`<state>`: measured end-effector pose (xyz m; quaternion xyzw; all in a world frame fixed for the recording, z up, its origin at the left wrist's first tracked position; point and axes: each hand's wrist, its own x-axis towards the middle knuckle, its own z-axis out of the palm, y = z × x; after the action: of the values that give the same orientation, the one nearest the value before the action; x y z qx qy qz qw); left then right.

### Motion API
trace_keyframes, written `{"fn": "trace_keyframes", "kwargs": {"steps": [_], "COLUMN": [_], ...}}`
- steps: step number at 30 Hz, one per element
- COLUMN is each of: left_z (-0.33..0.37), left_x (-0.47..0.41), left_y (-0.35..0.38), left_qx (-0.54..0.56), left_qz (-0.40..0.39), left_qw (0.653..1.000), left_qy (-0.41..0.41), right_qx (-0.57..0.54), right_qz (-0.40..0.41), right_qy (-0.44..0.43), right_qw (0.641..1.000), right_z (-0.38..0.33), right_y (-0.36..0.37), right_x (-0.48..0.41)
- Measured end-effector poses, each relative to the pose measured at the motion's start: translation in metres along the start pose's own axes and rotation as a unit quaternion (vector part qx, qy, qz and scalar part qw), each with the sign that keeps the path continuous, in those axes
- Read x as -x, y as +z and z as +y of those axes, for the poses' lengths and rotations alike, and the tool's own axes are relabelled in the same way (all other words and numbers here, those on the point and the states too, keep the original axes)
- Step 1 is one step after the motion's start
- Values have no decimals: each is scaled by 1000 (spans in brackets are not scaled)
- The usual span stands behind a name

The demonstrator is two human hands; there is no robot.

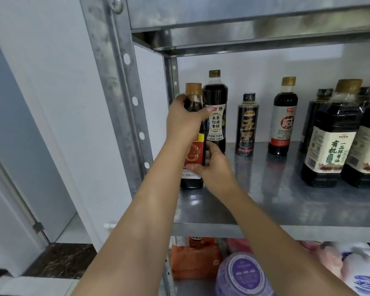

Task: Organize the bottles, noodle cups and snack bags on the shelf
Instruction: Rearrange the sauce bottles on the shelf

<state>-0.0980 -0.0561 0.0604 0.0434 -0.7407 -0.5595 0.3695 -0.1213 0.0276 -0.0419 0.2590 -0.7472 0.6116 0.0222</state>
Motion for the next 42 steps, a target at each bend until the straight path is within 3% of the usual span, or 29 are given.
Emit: {"fn": "trace_keyframes", "kwargs": {"steps": [9,17,23,26,28,31,34,37,42], "left_z": [-13,-18,-15,-4,6,11,5,-2,-18], "left_x": [7,13,44,80,100,111,102,95,94], "left_y": [4,0,13,29,49,87,132,172,219], "left_qx": [-43,-38,-53,-6,48,122,148,154,109], "left_qz": [88,71,138,225,240,179,55,-63,-160], "left_qw": [995,996,989,969,958,964,986,986,979], "left_qy": [17,36,29,98,152,153,55,-29,-67], "right_qx": [40,27,13,-14,-34,-96,-106,-96,-77], "right_qz": [-16,6,-18,-11,24,100,202,274,272], "right_qy": [-23,-28,-19,0,-17,-11,-30,-26,-21], "right_qw": [999,999,1000,1000,999,990,973,957,959], "right_z": [-1,-1,-11,-11,-5,8,23,37,53], "right_y": [5,8,-2,-26,-54,-107,-161,-200,-230], "right_x": [8,16,23,26,33,52,72,78,75]}}
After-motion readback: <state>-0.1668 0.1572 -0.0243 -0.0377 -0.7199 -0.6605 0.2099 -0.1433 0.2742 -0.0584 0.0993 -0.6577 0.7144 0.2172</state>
